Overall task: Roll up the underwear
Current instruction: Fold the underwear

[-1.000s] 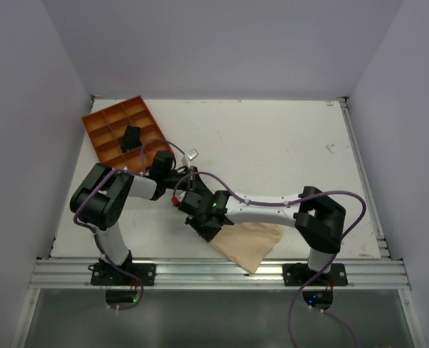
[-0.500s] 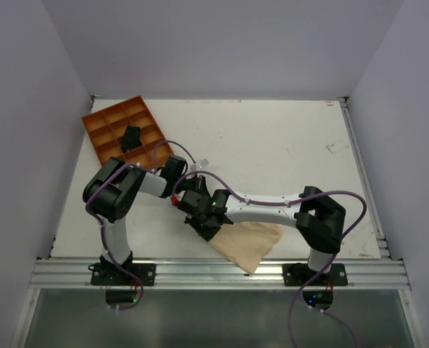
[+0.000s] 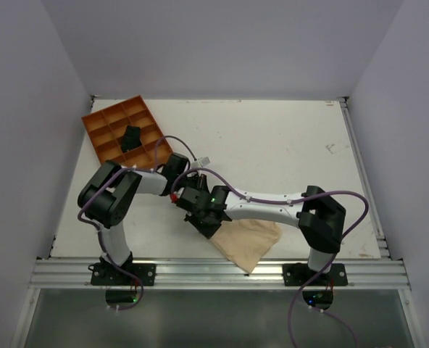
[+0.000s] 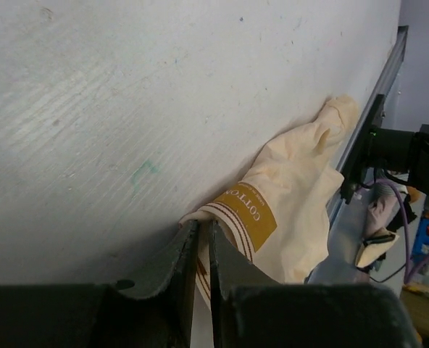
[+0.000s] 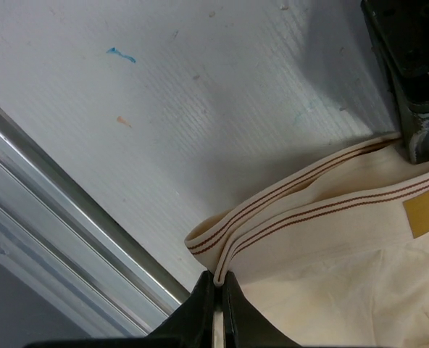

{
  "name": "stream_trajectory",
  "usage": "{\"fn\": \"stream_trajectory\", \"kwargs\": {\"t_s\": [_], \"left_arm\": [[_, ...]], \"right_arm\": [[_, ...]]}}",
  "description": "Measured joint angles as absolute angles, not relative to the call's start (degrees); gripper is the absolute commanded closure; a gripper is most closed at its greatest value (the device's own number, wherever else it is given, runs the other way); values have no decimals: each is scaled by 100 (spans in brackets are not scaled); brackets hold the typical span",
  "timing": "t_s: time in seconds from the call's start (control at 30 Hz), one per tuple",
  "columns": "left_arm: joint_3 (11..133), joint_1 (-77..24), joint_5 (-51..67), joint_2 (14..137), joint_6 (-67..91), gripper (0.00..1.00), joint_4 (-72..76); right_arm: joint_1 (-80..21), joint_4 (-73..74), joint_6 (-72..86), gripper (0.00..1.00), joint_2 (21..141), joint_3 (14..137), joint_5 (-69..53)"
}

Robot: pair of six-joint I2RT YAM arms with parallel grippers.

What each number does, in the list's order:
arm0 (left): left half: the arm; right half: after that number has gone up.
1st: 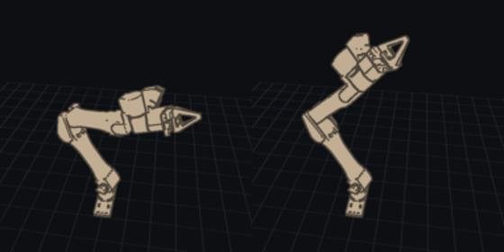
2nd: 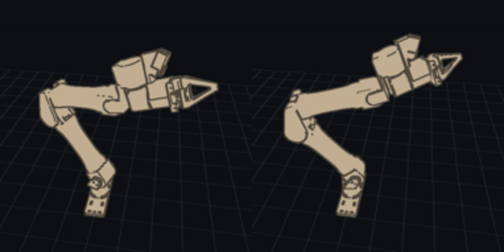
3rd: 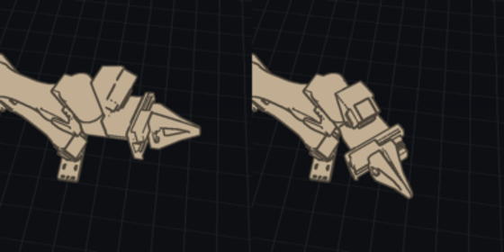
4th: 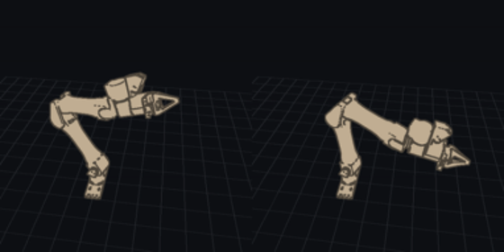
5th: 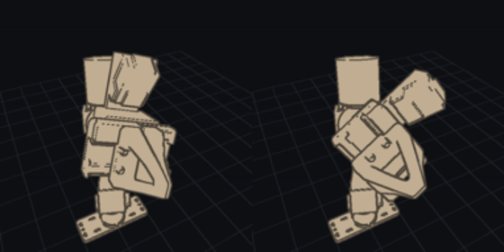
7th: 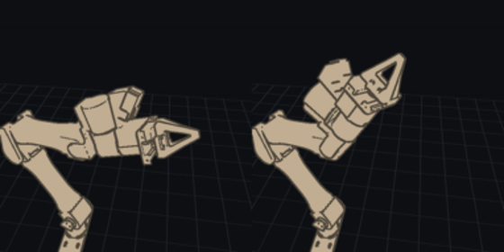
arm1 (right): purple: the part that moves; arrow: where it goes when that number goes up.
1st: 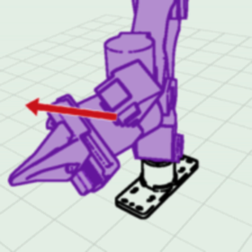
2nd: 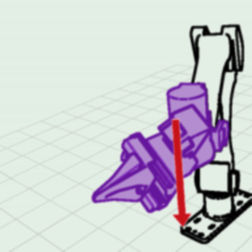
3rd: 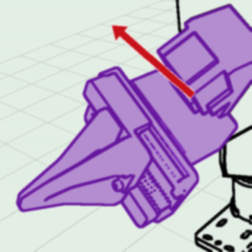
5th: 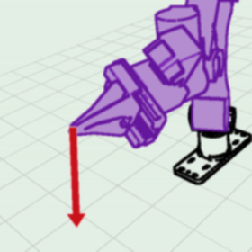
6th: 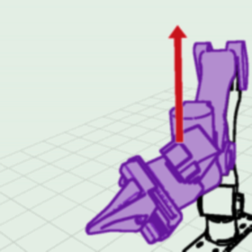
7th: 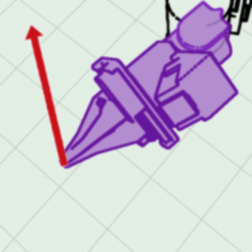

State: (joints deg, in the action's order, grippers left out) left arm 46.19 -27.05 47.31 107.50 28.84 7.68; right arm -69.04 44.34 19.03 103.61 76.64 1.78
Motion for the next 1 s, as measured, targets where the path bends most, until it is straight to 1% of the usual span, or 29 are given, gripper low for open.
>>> {"fn": "stream_trajectory", "kwargs": {"t_s": [0.07, 0.1, 0.2, 0.37, 0.53, 0.63, 0.83, 0.87, 0.9, 1.0], "left_arm": [[4611, -2711, 4427, 10527, 2867, 79, 607], [4606, -2703, 4213, 10390, 2849, 72, 521], [4606, -2604, 3830, 9915, 2847, 68, 204], [4606, -2322, 3824, 9233, 3002, 69, -156], [4525, -2102, 3994, 9172, 3306, 68, -475], [4313, -2108, 4049, 9078, 3361, 69, -707], [3885, -2112, 3894, 8482, 3365, 73, -963], [3789, -2112, 3854, 8331, 3371, 71, -961], [3671, -2112, 3791, 8136, 3393, 68, -972], [3439, -2049, 3347, 7550, 3555, 67, -1188]], "right_arm": [[-6893, 4416, 1883, 100, 10357, 7658, 117], [-6877, 4397, 1872, 100, 10353, 7642, 27], [-6849, 4274, 1844, 100, 10265, 7430, -220], [-6851, 3970, 1791, 100, 9806, 6648, -541], [-6855, 3573, 1796, 100, 9244, 5887, -725], [-6855, 3350, 1802, 100, 9011, 5625, -849], [-6855, 3301, 1802, 100, 9021, 5767, -1020], [-6853, 3323, 1802, 100, 9096, 5861, -1017], [-6849, 3323, 1806, 100, 9177, 5944, -1013], [-6805, 3308, 1857, 100, 9605, 6246, -998]]}}
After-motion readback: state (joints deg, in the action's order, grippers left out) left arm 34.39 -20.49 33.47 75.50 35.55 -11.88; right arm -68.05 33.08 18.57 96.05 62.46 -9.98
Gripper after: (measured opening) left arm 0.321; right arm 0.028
